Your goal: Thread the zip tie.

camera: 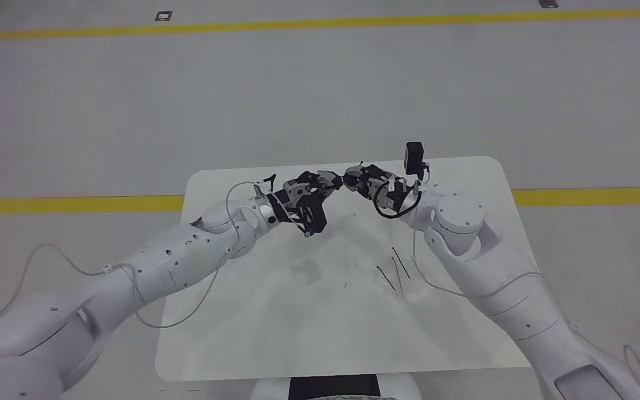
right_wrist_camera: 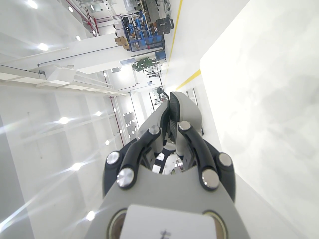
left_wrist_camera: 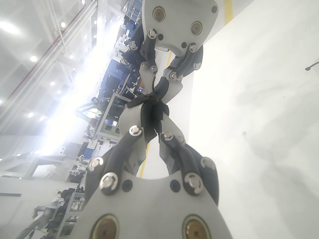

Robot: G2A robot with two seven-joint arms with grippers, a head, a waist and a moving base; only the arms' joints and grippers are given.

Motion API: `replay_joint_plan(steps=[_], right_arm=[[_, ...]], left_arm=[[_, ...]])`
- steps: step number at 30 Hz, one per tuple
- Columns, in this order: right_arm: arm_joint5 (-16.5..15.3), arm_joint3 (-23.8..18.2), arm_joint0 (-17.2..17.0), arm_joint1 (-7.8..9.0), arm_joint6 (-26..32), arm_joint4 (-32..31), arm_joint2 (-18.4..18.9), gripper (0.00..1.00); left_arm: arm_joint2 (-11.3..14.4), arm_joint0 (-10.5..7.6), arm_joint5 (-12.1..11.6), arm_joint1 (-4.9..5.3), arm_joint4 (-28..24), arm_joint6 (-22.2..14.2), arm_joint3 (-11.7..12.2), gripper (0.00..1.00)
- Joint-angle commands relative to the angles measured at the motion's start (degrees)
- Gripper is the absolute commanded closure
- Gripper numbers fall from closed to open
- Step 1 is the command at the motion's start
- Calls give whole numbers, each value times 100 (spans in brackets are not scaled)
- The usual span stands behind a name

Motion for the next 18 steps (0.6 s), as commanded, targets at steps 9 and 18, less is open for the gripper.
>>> replay_joint_plan(steps=[9,18], right_arm=[[0,30,25,5,-37,-2,-52,87],[0,-13,12,0,-70,-17,-46,0]], left_arm=[[0,6,3,11,0,84,42,100],[0,-1,37,43,0,116,28,100]])
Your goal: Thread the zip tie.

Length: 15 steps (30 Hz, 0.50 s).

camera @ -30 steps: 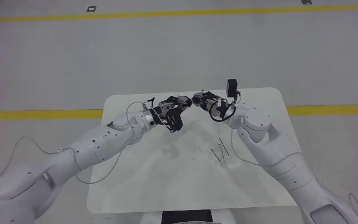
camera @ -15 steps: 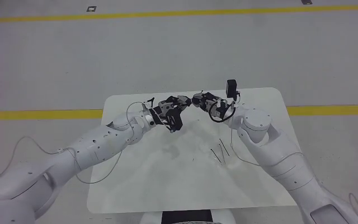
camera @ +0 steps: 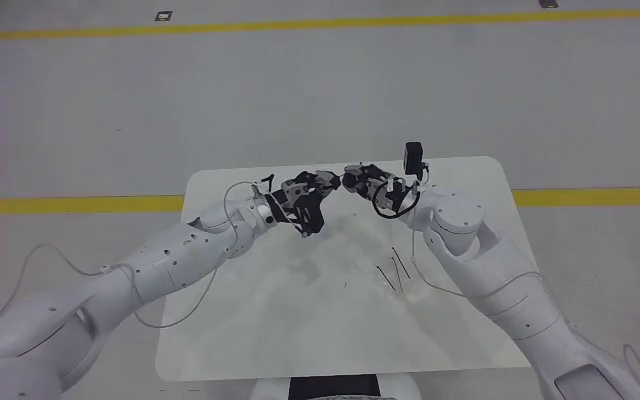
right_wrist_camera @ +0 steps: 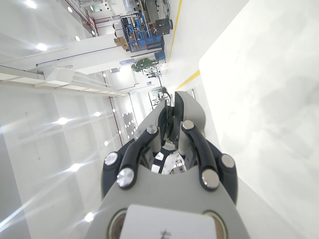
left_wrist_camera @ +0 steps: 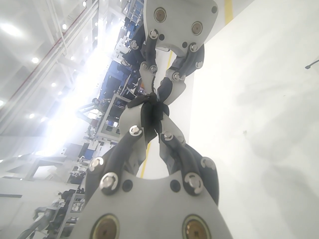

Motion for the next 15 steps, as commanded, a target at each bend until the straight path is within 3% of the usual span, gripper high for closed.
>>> replay_joint_plan(steps=[1,8,15], right_arm=[[0,-12,-12,-2,-11,-11,4,0],[-4,-102,-87,8,21,-154,110,0],[-555,-207,-460,102,254,-721,501,0]], left_arm=[[0,-2,5,7,0,5,0,100],[0,10,10,40,0,45,-36,100],[-13,105,-372,127,-16,229,-99,100]])
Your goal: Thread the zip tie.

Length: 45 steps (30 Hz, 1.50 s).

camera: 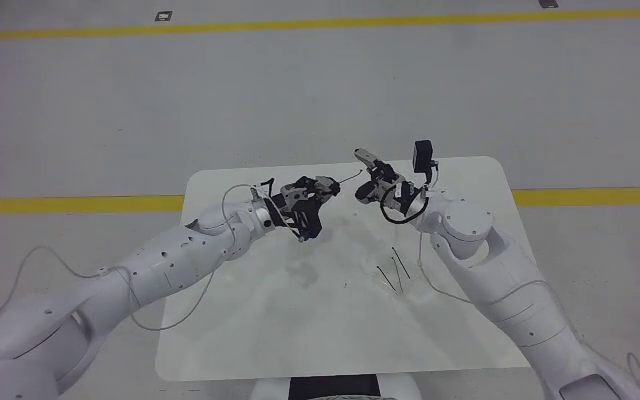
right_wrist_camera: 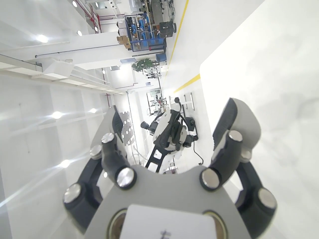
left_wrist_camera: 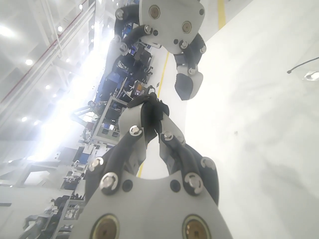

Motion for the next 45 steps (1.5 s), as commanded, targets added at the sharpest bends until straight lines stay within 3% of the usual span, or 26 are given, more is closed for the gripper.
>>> replay_joint_plan(steps=[1,12,18,30,31,34,35,39,43,45], right_arm=[[-156,-35,-132,29,20,-129,151,0],[-810,-173,-663,129,145,-866,719,0],[-891,-174,-719,138,202,-994,758,0],[-891,-174,-719,138,202,-994,758,0],[-891,-174,-719,138,202,-994,758,0],[-891,-174,-719,138,202,-994,758,0],[-891,-174,-719,138,202,-994,758,0],[-891,-174,-719,138,202,-994,758,0],[-891,-174,-719,138,202,-994,758,0],[-891,-174,-719,138,202,-994,758,0]], left_arm=[[-56,80,-276,32,-170,124,8,100],[-511,403,-1730,153,-1091,857,159,100],[-653,565,-2232,141,-1468,928,212,100],[-653,565,-2232,141,-1468,928,212,100],[-682,630,-2251,137,-1595,822,223,100],[-795,735,-2751,128,-2134,928,298,100],[-770,787,-2815,120,-2336,914,303,100],[-479,799,-2815,124,-3086,954,297,100],[3,625,-2815,161,-3826,983,199,100],[3,700,-2815,183,-4118,858,38,100]])
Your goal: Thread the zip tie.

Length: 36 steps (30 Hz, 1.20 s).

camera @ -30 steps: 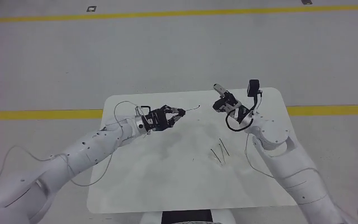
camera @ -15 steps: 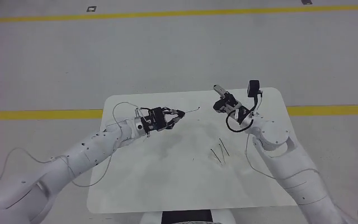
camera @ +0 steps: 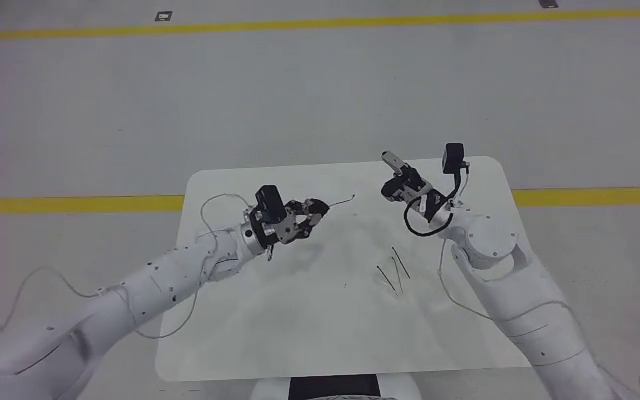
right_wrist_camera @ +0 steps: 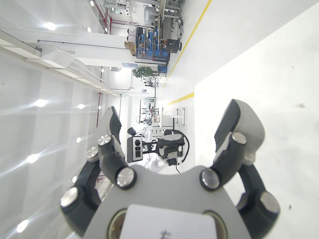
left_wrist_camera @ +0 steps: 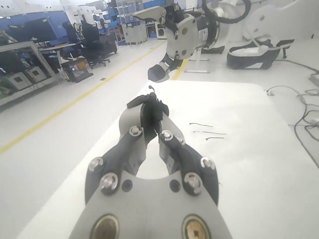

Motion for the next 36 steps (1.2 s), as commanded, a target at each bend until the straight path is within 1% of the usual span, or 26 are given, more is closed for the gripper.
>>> replay_joint_plan(steps=[1,2,3,6,9,10,11,12,23,24,26,28,32,33,34,36], right_arm=[[0,0,0,0,0,0,0,0],[0,0,0,0,0,0,0,0],[0,0,0,0,0,0,0,0],[0,0,0,0,0,0,0,0],[0,0,0,0,0,0,0,0],[0,0,0,0,0,0,0,0],[0,0,0,0,0,0,0,0],[0,0,0,0,0,0,0,0],[0,0,0,0,0,0,0,0],[0,0,0,0,0,0,0,0],[0,0,0,0,0,0,0,0],[0,0,0,0,0,0,0,0],[0,0,0,0,0,0,0,0],[0,0,0,0,0,0,0,0],[0,0,0,0,0,0,0,0],[0,0,0,0,0,0,0,0]], left_arm=[[-22,92,0,21,-327,-144,-202,100],[-22,103,0,36,-447,-196,-259,100],[-22,148,0,53,-615,-280,-392,100],[-22,201,0,103,-941,-429,-627,100],[-22,264,0,156,-1411,-598,-902,100],[-22,312,0,177,-1625,-843,-1025,100],[-22,359,0,192,-1859,-1171,-1124,100],[-22,368,0,197,-1951,-1292,-1158,100],[-22,368,0,197,-1951,-1292,-1158,100],[-48,408,0,191,-2025,-1310,-1172,100],[-107,513,0,183,-2381,-1381,-1180,100],[-140,615,0,177,-2898,-1490,-1312,100],[-171,685,0,214,-3739,-1936,-1449,100],[-194,698,0,224,-3917,-1986,-1489,100],[-214,736,0,238,-4214,-2116,-1531,100],[-288,758,0,257,-4604,-2313,-1571,100]])
